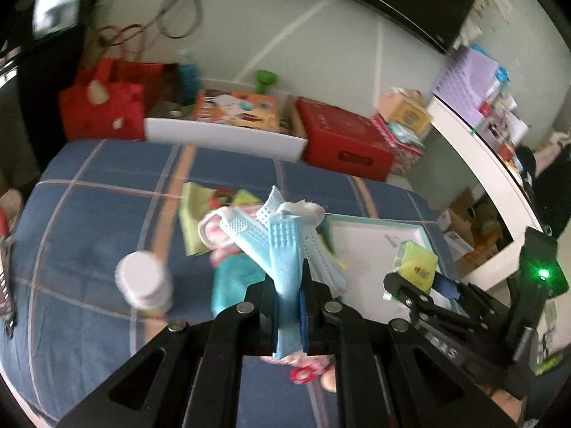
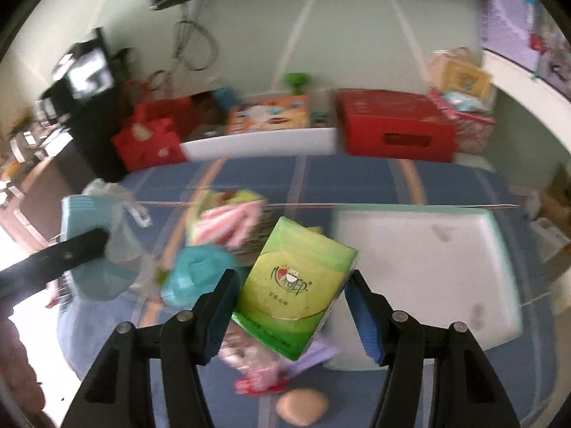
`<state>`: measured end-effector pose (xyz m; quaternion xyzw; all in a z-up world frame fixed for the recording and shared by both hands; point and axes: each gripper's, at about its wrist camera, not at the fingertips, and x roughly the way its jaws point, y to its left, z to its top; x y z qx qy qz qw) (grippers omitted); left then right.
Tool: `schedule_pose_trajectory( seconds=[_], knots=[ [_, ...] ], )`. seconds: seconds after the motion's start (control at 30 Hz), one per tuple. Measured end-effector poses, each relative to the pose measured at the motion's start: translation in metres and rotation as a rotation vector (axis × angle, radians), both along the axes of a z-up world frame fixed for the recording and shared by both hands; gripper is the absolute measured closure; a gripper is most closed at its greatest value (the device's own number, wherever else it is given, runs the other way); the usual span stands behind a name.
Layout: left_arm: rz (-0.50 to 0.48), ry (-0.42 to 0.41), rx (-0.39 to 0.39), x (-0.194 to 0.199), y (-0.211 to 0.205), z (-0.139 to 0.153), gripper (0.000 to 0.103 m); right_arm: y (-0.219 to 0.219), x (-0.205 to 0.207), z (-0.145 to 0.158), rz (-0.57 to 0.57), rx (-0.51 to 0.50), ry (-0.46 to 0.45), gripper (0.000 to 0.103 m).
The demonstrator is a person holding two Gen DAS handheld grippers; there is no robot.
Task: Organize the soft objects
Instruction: 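Carry the mask and tissue pack into the white tray and open both grippers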
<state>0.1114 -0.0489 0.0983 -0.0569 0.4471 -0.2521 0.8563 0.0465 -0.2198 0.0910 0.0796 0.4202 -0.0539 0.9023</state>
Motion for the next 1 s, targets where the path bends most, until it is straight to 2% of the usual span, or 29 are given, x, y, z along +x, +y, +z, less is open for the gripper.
schedule_pose_trajectory(
  seconds=[0.13,0.37,0.47,0.57,0.73,0.87,1.0],
  knots=[
    [-0.056,0.007,-0.004,0.01,-0.045,0.001,0.094,-0.048,0.007,0.002,-0.105,-0.05,0.03,0.039],
    [-0.135,0.053,-0.021,0.016,-0.123,-0.009,0.094,-0.131,0.005,-0.013,-0.3,-0.063,0.072,0.039],
    [-0.173,0.074,0.005,0.015,-0.154,-0.025,0.094,-0.156,-0.003,-0.03,-0.353,-0.04,0.082,0.039],
    [-0.196,0.121,0.029,0.013,-0.182,-0.053,0.094,-0.18,-0.008,-0.056,-0.415,-0.006,0.129,0.039],
    [-0.227,0.179,0.105,0.008,-0.22,-0.105,0.094,-0.21,-0.02,-0.085,-0.483,-0.005,0.187,0.039],
    [-0.218,0.213,0.137,0.012,-0.235,-0.13,0.094,-0.229,-0.022,-0.105,-0.506,0.024,0.223,0.039],
    [-0.224,0.223,0.165,0.008,-0.244,-0.139,0.092,-0.236,-0.023,-0.111,-0.507,0.071,0.219,0.038]
  ],
)
